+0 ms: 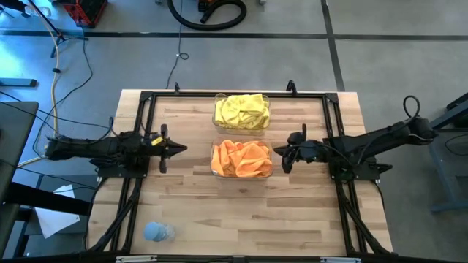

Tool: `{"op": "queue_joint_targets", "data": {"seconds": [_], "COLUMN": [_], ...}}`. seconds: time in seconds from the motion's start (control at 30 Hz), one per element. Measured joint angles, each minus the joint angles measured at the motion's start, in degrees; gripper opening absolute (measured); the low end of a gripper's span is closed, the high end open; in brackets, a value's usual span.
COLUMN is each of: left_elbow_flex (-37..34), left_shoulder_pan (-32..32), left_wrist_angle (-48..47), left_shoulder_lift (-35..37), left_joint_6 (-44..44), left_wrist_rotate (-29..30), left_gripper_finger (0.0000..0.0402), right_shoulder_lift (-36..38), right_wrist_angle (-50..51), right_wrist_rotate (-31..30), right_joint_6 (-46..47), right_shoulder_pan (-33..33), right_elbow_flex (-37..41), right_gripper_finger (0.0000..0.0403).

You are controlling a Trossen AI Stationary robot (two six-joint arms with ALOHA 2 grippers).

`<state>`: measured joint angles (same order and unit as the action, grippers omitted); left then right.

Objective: Sort microfiber towel by color & place in baskets
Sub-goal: Return to Home Position

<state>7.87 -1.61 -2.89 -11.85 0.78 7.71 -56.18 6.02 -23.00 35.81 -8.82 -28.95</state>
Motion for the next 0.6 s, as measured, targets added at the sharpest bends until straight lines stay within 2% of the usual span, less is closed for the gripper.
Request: {"op": "queue_joint_targets", "data": {"seconds": [0.23,0.37,0.6], "left_elbow_flex": [-4.61,-7.10,-7.20], "left_shoulder_pan": [0.00,0.13,0.13], "left_wrist_angle": [0.25,4.02,4.04], "left_shoulder_lift": [11.18,11.44,11.22], "left_joint_6": [-0.95,-1.76,-4.05], "left_wrist_rotate": [-1.64,-2.26,-3.15], "left_gripper_finger": [0.0000,0.0000,0.0000], "right_shoulder_lift": [0.00,0.00,0.00], "right_wrist_angle": [0.09,0.11,0.15], "right_wrist_rotate": [-0.07,-0.04,0.17], "right_joint_6": [-3.66,-3.06,-3.18], "right_shoulder_pan": [0.04,0.04,0.04], "right_elbow_flex": [0.00,0.00,0.00], "right_gripper_finger": [0.0004,0.0004,0.0004]}}
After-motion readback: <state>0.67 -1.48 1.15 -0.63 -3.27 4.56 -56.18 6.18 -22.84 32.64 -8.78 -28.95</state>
